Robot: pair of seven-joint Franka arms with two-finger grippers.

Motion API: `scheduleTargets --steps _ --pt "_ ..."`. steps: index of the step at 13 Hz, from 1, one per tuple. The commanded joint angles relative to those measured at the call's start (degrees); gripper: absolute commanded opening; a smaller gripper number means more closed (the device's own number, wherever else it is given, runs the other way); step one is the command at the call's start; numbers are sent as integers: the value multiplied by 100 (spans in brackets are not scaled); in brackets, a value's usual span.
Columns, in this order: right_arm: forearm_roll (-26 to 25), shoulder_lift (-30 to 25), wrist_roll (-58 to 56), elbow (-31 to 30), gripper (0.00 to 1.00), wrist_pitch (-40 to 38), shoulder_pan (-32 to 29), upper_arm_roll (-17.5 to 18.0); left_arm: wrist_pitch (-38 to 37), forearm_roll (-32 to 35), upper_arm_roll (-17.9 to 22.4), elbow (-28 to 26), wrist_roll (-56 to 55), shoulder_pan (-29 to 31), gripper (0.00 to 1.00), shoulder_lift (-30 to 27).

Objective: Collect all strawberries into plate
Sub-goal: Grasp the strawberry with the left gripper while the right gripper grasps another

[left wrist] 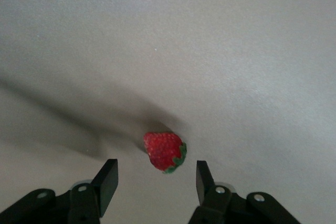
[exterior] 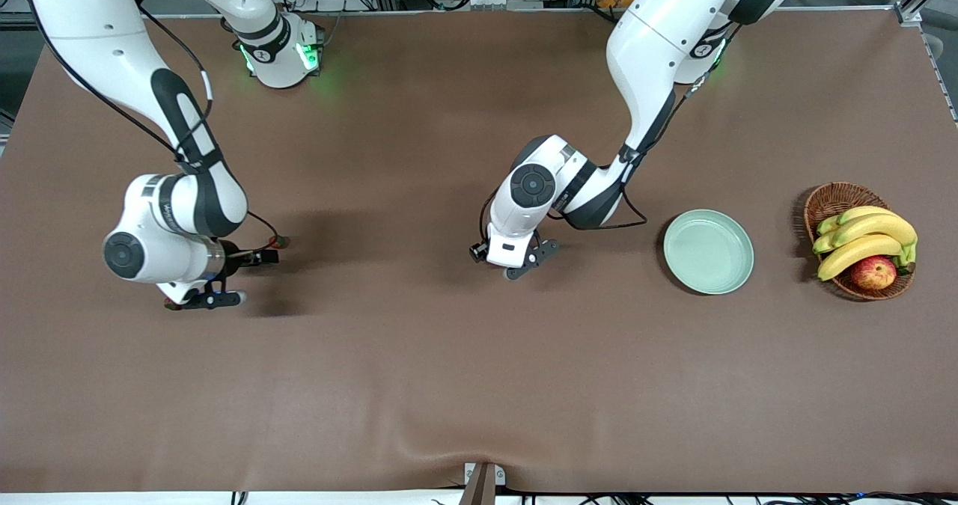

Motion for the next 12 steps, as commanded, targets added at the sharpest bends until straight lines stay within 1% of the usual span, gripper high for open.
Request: scheduleTargets --steps 1,4,6,8,9,10,12 --pt "-105 -55 65 -185 97 -35 9 19 68 64 109 135 -125 -62 67 129" --pt "-62 -55 100 -194 87 -263 70 19 217 64 118 152 -125 -62 65 216" --pt "-61 -55 328 -194 82 -325 236 19 323 64 118 143 -116 -62 64 261" --pt "-61 -55 469 -194 79 -351 369 19 323 72 109 143 -99 -62 59 261" --pt "-61 -46 469 -194 78 -342 369 19 358 72 109 152 -64 -62 53 278" --pt "-61 -38 469 -194 76 -342 369 19 358 72 118 152 -55 -62 43 304" --pt "-79 -29 408 -194 73 -351 361 11 358 168 109 152 -54 -54 0 235"
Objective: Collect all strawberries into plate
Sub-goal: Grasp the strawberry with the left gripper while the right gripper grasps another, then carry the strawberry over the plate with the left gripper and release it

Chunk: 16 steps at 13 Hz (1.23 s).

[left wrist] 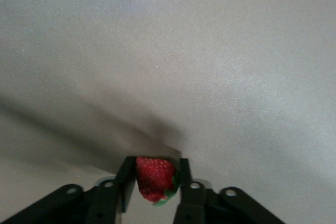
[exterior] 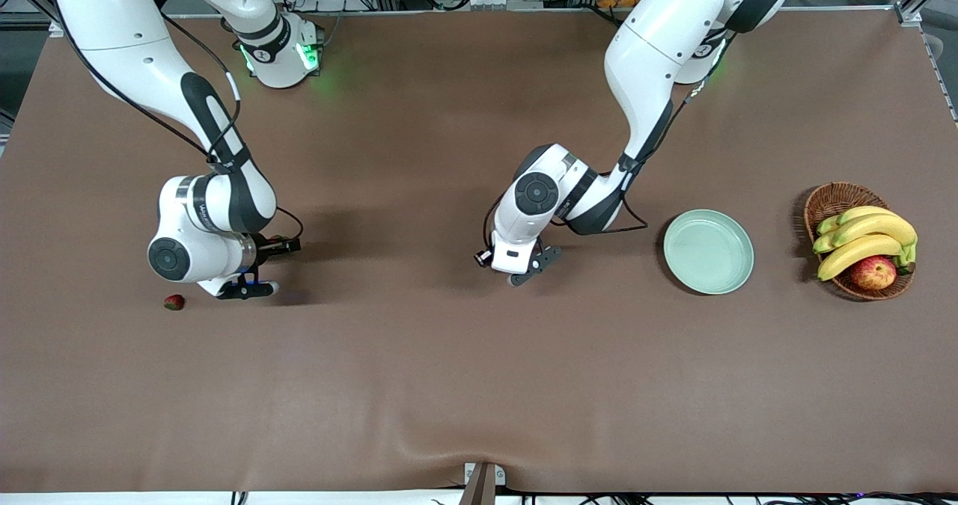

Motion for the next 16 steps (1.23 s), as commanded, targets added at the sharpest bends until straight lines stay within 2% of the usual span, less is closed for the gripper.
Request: scheduleTargets --steps 1,3,5,7,8,10,11,13,16 --pt "-103 -80 20 -129 73 -1 -27 -18 47 181 38 116 -73 -41 0 -66" --pt "-112 -88 2 -146 72 -10 -35 -18 -162 199 38 29 -64 151 0 -495" --pt "-121 -88 2 -190 68 -10 -35 -18 -1003 208 30 11 32 450 0 -1118" --pt "-147 -88 -7 -199 60 -10 -35 -18 -2022 199 -14 -121 574 914 0 -1760" --pt "-225 -88 -7 -199 52 -10 -35 -18 -2488 173 -32 -243 1030 1204 0 -2024" --pt "-375 -88 -7 -190 27 -10 -35 -18 -3446 129 -41 -419 2232 1810 0 -2342" --pt "-384 -88 -7 -182 16 -10 -44 -18 -3677 137 -32 -586 2726 2092 0 -2439" --pt "-384 -88 -7 -164 0 -1 -62 -18 -3679 216 -32 -1007 3605 2541 0 -2545" --pt "-367 -141 63 72 0 -10 -62 -10 -3356 653 -32 -1631 4661 3243 0 -2537"
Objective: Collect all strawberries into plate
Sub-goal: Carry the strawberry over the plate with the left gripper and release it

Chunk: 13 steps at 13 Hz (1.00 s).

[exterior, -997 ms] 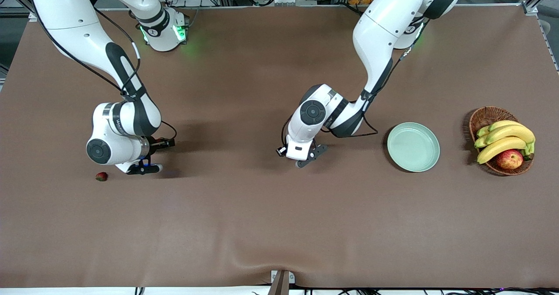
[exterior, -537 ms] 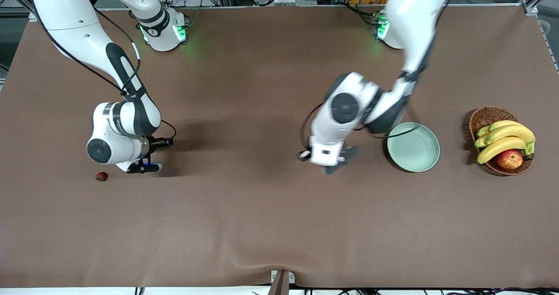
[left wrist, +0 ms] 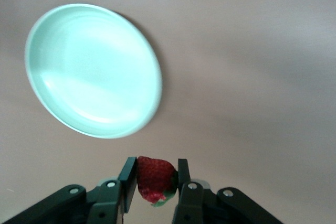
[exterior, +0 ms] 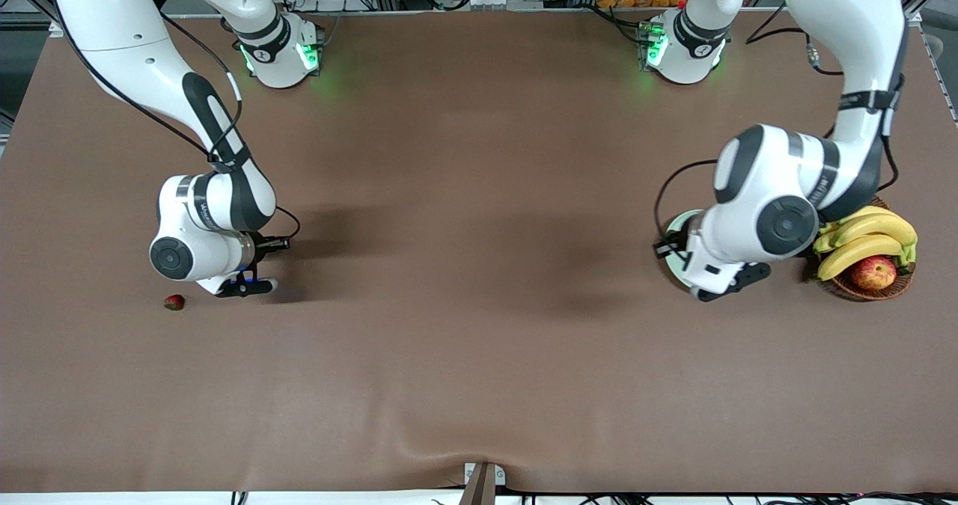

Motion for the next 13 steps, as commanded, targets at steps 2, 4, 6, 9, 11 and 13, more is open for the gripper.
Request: scheduleTargets --steps 2,4,6,9,11,13 --pt "34 -158 109 828 0 -477 15 86 982 484 -81 -967 1112 641 0 -74" --pt "629 -150 738 1540 0 -1146 444 113 1739 493 -81 -1259 1246 713 0 110" --pt "1533 -132 1791 1815 0 -1184 1075 113 1804 554 -73 -1190 1587 757 65 190" --pt "2764 113 2358 1860 0 -310 1920 113 1725 537 -90 -1067 2010 1021 100 -20" --pt "3267 446 2359 1860 0 282 2395 113 1593 406 -125 -979 2011 1003 100 -204" --pt "3348 693 2359 1860 0 844 2703 113 1348 213 -414 -734 1924 1003 100 -267"
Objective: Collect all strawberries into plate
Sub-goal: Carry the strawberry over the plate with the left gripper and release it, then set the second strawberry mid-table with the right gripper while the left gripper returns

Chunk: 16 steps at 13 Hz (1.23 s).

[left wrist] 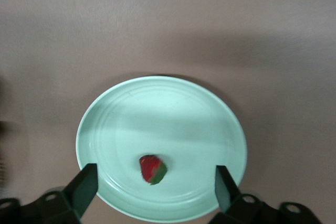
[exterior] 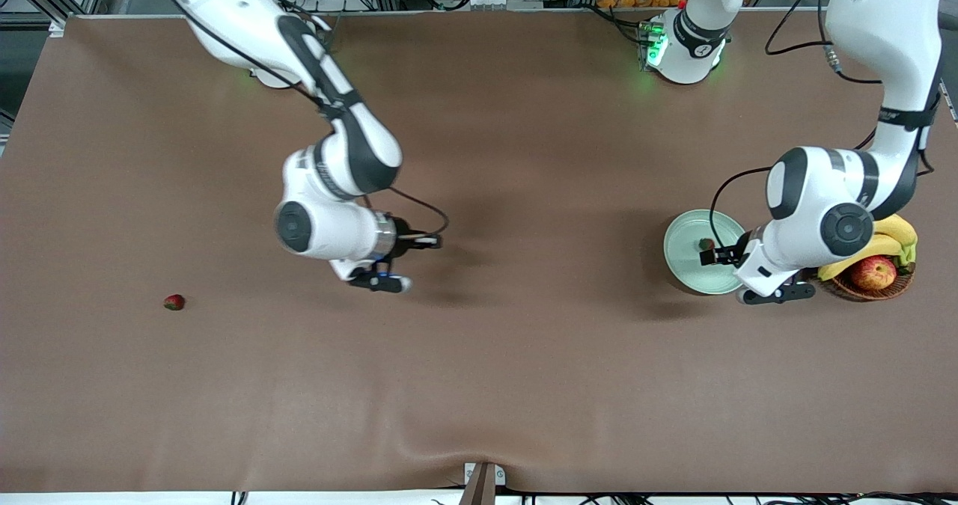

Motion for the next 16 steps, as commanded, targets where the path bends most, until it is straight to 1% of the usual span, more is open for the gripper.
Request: scheduleTargets --steps 1,3,4,5,6,7,8,9,11,12,13,14,15,16 --pt "189 377 19 105 0 472 288 -65 -431 -281 -355 262 -112 -20 100 -164" --pt "171 544 10 96 1 500 377 -74 -432 -641 -619 412 -602 -125 100 -42" --pt "163 545 1 87 37 491 368 -74 -432 -686 -698 526 -971 -247 100 46" --pt "154 536 1 78 59 474 307 -74 -423 -695 -708 649 -1409 -475 100 134" --pt "136 492 -25 78 72 430 263 -100 -406 -695 -708 763 -1831 -729 100 239" --pt "119 440 -34 70 75 412 202 -109 -406 -686 -708 921 -2218 -923 100 362" --pt "119 352 -43 70 75 369 114 -109 -388 -678 -708 1044 -2509 -1099 100 459" --pt "119 238 -43 78 78 168 -35 -109 -371 -669 -708 1246 -2756 -1258 100 625" --pt "49 -147 -69 78 82 -472 -403 -205 -362 -669 -708 1676 -3327 -1653 100 994" --pt "-108 -332 -69 78 88 -858 -675 -232 -353 -669 -708 1887 -3678 -1811 100 1187" --pt "-397 -491 -69 78 96 -1167 -974 -232 -275 -660 -708 2159 -3986 -1996 100 1390" --pt "-809 -588 -78 78 100 -1300 -1246 -241 -152 -660 -699 2449 -4267 -2258 100 1618" --pt "-1326 -693 -87 35 100 -1354 -1536 -250 49 -651 -664 2695 -4540 -2522 100 1820" --pt "-1836 -738 -165 17 100 -1433 -1774 -241 365 -643 -646 2802 -4778 -2734 100 1970"
